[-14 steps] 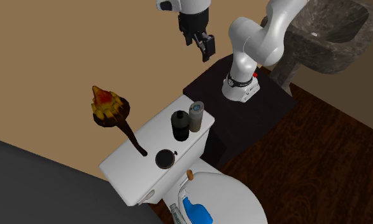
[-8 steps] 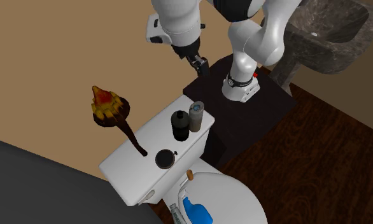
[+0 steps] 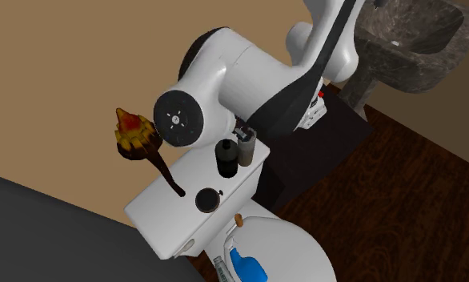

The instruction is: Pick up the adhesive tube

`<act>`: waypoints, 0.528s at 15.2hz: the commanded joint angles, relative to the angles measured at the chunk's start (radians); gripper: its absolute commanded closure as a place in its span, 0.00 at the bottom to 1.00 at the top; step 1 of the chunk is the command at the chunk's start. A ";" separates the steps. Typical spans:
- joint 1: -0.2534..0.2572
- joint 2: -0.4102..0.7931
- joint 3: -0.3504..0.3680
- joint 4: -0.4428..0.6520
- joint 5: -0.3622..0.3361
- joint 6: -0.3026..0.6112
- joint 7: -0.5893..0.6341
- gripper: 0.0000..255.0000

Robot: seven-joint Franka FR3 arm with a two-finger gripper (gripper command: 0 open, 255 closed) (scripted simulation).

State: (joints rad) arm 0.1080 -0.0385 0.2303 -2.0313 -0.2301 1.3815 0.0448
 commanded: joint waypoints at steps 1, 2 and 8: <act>0.022 0.131 0.026 0.065 -0.049 -0.025 0.019 0.00; 0.036 0.190 0.036 0.097 -0.073 -0.044 0.026 0.00; 0.067 0.327 0.045 0.137 -0.121 -0.039 0.051 0.00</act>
State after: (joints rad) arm 0.1740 0.2793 0.2755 -1.8965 -0.3481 1.3377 0.0943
